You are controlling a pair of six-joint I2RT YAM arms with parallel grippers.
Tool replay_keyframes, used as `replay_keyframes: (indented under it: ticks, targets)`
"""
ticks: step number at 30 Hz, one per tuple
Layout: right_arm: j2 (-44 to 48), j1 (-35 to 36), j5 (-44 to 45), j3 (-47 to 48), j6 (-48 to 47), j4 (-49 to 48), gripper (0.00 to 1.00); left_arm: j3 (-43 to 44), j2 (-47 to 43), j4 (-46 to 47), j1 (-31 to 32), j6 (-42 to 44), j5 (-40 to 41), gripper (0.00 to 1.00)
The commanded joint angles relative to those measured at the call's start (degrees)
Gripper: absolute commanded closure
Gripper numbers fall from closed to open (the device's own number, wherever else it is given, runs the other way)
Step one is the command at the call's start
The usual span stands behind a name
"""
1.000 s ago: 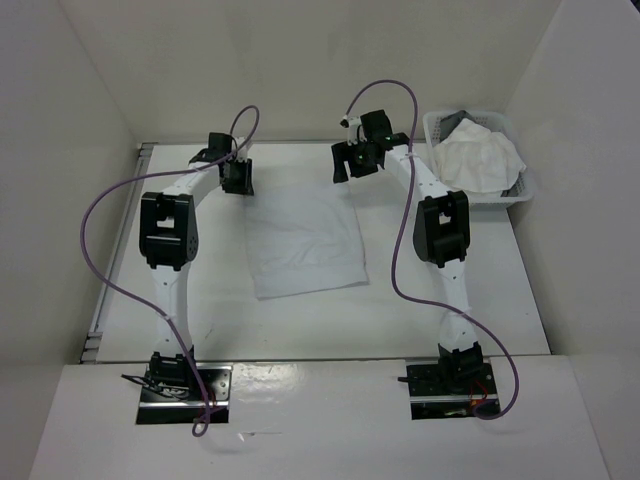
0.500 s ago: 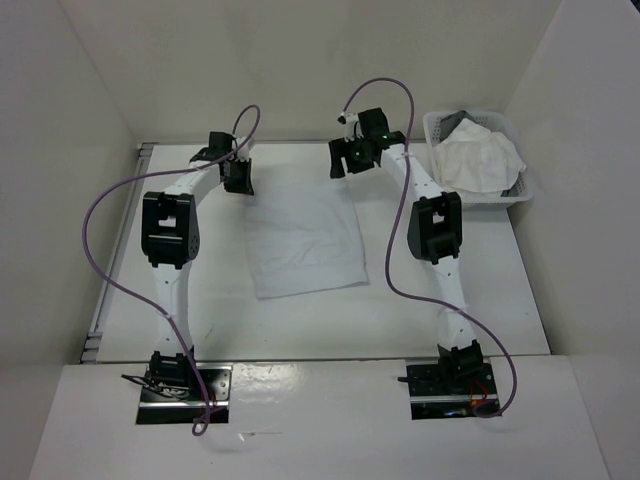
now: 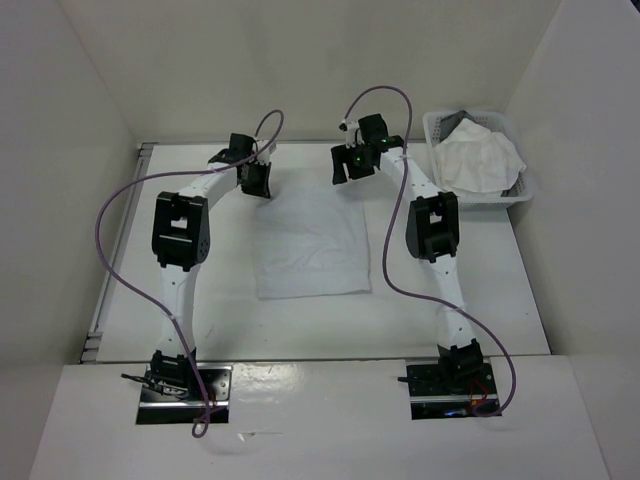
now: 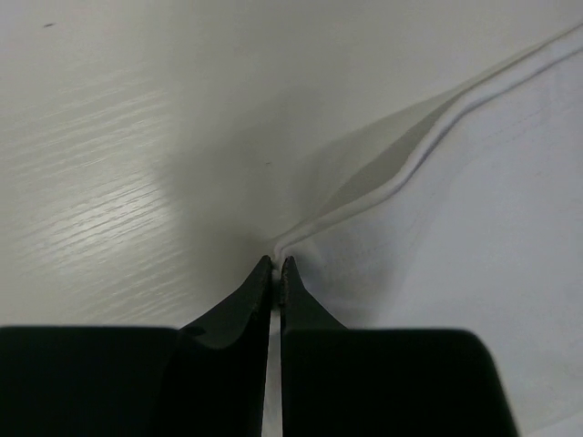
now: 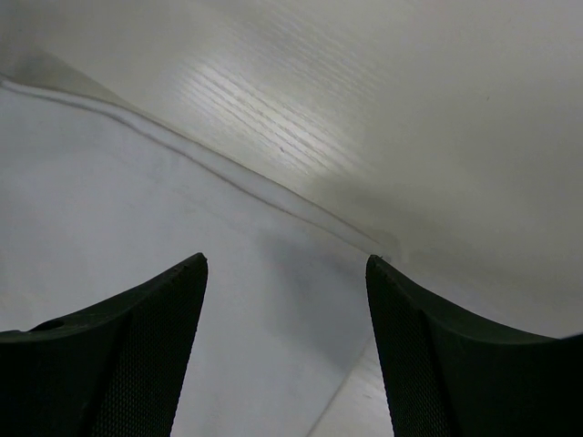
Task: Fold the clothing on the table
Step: Fold the skirt
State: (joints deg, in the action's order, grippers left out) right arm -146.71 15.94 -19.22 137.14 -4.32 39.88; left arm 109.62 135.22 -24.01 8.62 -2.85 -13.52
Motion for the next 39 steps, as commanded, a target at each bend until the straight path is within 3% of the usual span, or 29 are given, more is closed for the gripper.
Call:
replay_keyframes:
  ticks: [1, 13, 25, 39]
  targets:
    - [2.13, -1.0, -0.73, -2.49, 0.19, -1.38, 0.25, 0.24, -1.45, -2.36, 1.31, 1.45, 0.51, 0.93]
    - [11.97, -5.05, 0.41, -18.92, -0.87, -8.5, 0.25, -0.29, -2.06, -2.36, 1.31, 1.97, 1.65, 0.92]
    - [11.54, -5.05, -0.11, -16.47, -0.87, -7.89, 0.25, -0.29, -2.06, -2.36, 1.31, 1.97, 1.65, 0.92]
    - [8.11, -5.05, -0.11, -16.39, -0.87, -8.41, 0.35, -2.05, -3.12, -2.36, 1.31, 1.97, 2.18, 0.92]
